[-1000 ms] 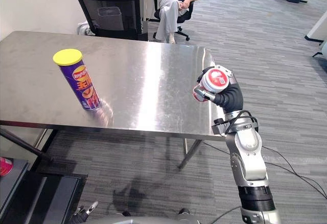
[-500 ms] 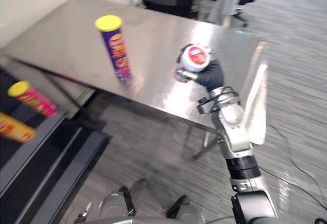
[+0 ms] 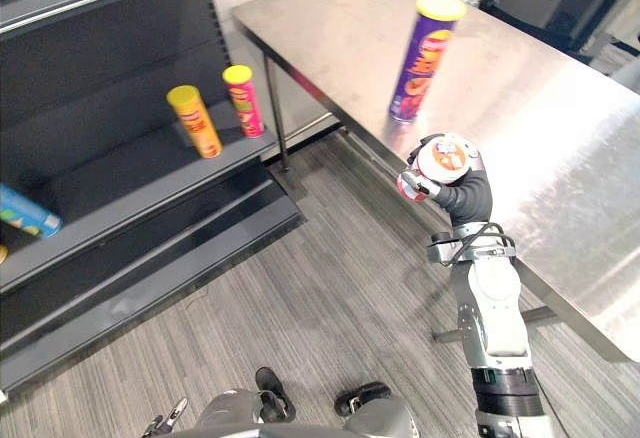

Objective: Put the gum and the chips on the shelf.

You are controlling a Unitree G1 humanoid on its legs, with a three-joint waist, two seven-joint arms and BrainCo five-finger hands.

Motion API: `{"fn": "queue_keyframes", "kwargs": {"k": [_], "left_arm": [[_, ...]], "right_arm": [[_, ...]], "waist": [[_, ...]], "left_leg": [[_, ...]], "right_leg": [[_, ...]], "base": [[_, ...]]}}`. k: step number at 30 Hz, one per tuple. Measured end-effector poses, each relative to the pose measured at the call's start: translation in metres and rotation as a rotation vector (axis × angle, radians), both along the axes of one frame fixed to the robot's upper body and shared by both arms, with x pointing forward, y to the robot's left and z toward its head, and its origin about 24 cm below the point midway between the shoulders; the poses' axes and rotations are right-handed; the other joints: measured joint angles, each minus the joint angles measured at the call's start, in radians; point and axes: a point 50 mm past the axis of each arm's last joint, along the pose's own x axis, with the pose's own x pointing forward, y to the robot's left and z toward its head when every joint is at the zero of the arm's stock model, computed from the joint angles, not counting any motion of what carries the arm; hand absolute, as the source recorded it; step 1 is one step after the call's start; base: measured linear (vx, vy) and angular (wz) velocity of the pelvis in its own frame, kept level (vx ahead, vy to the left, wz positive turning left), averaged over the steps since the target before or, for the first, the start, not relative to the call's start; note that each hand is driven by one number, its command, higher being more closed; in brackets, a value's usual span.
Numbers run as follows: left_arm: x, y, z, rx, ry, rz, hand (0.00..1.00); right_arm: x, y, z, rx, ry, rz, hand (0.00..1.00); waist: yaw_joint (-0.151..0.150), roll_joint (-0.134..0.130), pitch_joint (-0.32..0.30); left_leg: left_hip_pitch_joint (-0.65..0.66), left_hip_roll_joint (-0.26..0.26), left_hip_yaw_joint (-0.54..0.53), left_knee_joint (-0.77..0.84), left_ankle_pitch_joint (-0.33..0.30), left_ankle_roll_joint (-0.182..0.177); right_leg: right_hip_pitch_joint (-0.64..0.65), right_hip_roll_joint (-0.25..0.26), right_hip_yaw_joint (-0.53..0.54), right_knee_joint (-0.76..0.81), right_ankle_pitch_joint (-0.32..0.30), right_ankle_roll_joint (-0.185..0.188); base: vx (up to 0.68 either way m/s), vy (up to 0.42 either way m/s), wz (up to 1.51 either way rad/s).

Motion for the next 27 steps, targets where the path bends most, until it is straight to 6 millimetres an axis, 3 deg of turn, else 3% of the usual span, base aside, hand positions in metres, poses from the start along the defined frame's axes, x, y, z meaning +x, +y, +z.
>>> {"fn": "queue_keyframes", "kwargs": {"k": [3,7,13,17,22,24,27], "left_arm": [[-0.003,0.001,0.000,0.003,0.008,0.002,0.00],[-0.004,0.003,0.000,0.004,0.007,0.017,0.00],[-0.001,0.011,0.002,0.014,-0.015,0.034,0.00],[-0.001,0.013,0.003,0.017,-0.020,0.052,0.00],[0.000,0.012,0.003,0.005,-0.035,0.057,0.00],[0.001,0.010,0.003,-0.008,-0.048,0.066,0.00],[0.000,0.012,0.003,-0.011,-0.052,0.096,0.00]], "right_arm": [[-0.001,0.006,0.002,-0.027,-0.011,0.015,1.00],[0.000,0.015,0.005,-0.062,-0.019,0.039,1.00],[0.004,0.021,0.008,-0.087,-0.024,0.077,1.00],[0.008,0.029,0.018,-0.098,-0.062,0.116,1.00],[0.013,0.044,0.023,-0.120,-0.083,0.194,1.00],[0.015,0.051,0.026,-0.135,-0.093,0.232,1.00],[0.016,0.059,0.021,-0.152,-0.076,0.285,1.00]], "waist": [[0.007,-0.001,0.000],[0.023,-0.008,-0.001],[0.030,-0.016,0.002],[0.043,-0.031,0.011],[0.057,-0.045,0.025],[0.062,-0.041,0.036],[0.079,-0.048,0.047]], "left_leg": [[-0.007,-0.004,-0.002,0.004,-0.008,0.011],[-0.039,0.003,0.025,0.049,-0.030,0.039],[-0.084,0.062,0.035,0.115,-0.045,0.041],[-0.097,0.087,0.033,0.133,-0.040,0.034],[-0.127,0.110,0.008,0.216,-0.076,0.026],[-0.157,0.138,-0.017,0.317,-0.136,0.033],[-0.170,0.133,-0.064,0.402,-0.208,0.056]], "right_leg": [[-0.005,0.018,0.061,-0.038,0.042,0.013],[-0.034,0.050,0.133,-0.086,0.042,0.014],[-0.039,0.114,0.137,-0.145,0.043,0.017],[-0.040,0.129,0.130,-0.152,0.024,0.023],[-0.038,0.101,0.116,-0.093,0.004,0.020],[-0.035,0.077,0.116,-0.039,0.004,0.020],[-0.017,0.029,0.136,0.042,0.016,0.026]], "base": [[-0.09,0.211,0.14],[-0.04,0.128,-0.16],[-0.01,0.037,-0.07],[0.01,-0.001,0.02],[0.05,0.011,0.11],[0.07,0.057,0.14],[0.03,0.135,0.32]]}}
